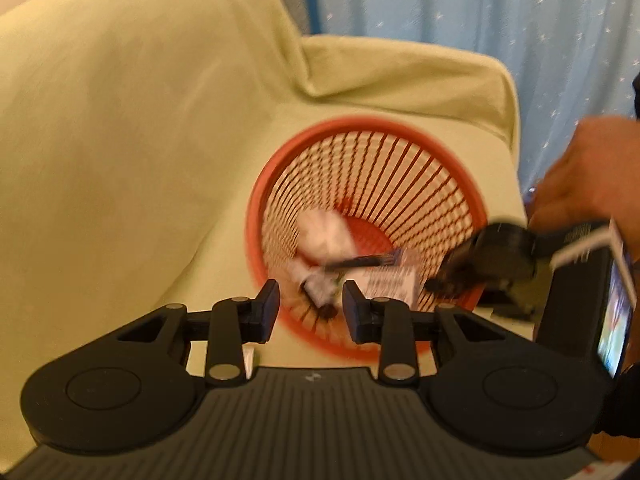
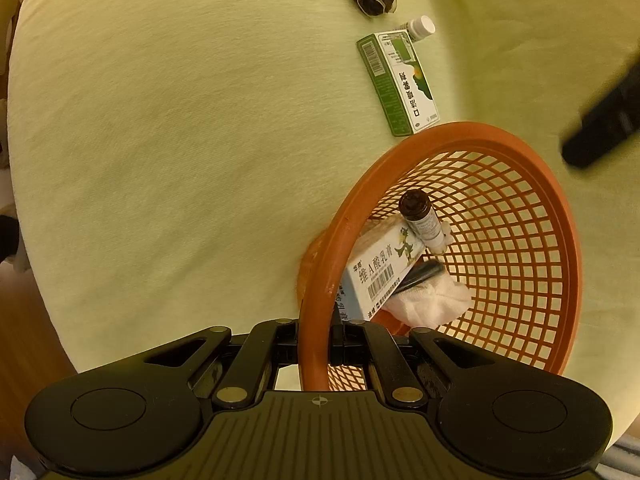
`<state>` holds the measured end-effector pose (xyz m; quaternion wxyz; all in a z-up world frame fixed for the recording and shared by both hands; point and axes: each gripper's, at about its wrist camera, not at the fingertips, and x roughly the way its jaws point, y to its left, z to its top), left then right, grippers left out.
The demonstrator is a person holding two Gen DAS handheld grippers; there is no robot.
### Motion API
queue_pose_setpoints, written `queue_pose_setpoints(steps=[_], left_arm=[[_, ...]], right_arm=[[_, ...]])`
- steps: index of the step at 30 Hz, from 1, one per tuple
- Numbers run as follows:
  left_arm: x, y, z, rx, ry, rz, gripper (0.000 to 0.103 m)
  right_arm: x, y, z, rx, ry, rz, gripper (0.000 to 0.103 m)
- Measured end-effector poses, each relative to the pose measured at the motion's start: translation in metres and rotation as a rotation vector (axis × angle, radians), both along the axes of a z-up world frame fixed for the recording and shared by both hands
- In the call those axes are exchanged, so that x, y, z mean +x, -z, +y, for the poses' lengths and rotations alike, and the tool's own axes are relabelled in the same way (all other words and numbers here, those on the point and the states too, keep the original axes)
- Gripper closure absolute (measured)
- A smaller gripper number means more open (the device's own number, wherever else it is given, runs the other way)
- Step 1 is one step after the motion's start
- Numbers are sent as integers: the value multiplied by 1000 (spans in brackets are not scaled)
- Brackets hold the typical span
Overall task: Organize objects
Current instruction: 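Carry the lighter over the wastebasket and open the left gripper, then move the left gripper to the brown scrunchie and grasp it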
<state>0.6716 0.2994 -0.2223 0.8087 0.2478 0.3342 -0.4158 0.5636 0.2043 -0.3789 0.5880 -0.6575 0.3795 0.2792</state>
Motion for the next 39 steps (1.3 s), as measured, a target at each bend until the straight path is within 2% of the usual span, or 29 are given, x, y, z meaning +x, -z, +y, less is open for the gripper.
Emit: queue_pose_setpoints(steps=[12, 24, 35, 39], left_arm=[[-2, 31, 71, 66, -196, 53, 74], [8, 76, 132, 159, -304, 91, 69], [32, 134, 156, 201, -314, 134, 35], [41, 148, 154, 215, -297, 125, 32]], right_arm=[[-3, 0, 1, -19, -7, 7, 103], [-5, 0, 2, -40, -5, 9, 103], [-4, 3, 5, -57, -2, 10, 103], [-4, 3, 7, -66, -3, 8, 103]])
